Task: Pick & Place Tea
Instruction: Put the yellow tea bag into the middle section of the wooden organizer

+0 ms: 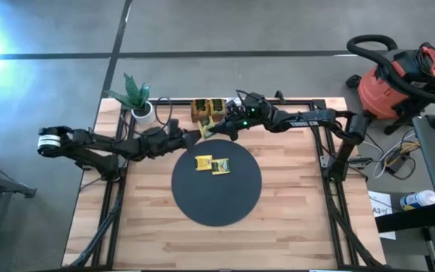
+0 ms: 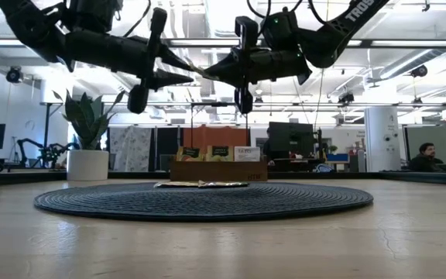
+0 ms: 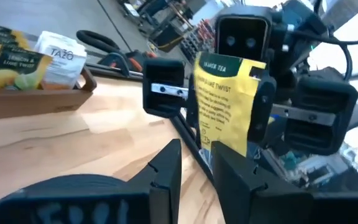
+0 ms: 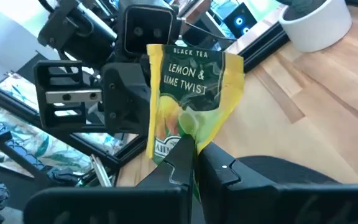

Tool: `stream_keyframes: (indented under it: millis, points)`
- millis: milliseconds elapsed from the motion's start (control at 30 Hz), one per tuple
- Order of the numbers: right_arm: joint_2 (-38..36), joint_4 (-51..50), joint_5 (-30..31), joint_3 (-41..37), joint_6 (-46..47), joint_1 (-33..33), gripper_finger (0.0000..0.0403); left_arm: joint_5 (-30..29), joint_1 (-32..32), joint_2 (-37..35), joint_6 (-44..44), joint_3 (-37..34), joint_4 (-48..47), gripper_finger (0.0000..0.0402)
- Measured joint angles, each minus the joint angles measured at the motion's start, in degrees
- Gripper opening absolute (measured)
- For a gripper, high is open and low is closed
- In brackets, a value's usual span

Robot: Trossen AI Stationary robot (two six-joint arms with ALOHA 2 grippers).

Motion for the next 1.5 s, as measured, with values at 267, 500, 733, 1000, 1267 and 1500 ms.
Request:
stream_keyframes:
  millis: [267, 500, 733, 1000, 1267, 1500]
  points:
    - [-1.6, -1.1, 2.1, 0.0, -0.2, -2.5, 0.0008, 1.0, 0.0, -2.5, 1.8, -2.2, -2.0, 0.0083]
    - [-1.8, -1.7, 1.9, -0.1, -0.2, -3.0, 0.0008, 1.1, 0.0, -4.4, 1.6, -3.1, -0.6, 0.0083]
    - [-1.8, -1.6, 1.4, -0.2, -0.2, -2.2, 0.0008, 1.0, 0.0, -4.4, 2.1, -3.2, 0.6, 0.0083]
    - [-1.8, -1.6, 1.2, -0.2, -0.2, -0.8, 0.0008, -0.6, 0.1, -4.4, 3.8, -3.1, 1.1, 0.0083]
    - [-1.8, -1.6, 0.2, -0.2, 0.7, -0.7, 0.0008, -0.7, 0.1, -4.4, 3.8, -2.9, 1.2, 0.0083]
    - [-1.9, -1.5, 0.0, 0.1, 0.9, -0.6, 0.0008, -0.7, 0.1, -4.4, 3.8, -3.5, 0.6, 0.0083]
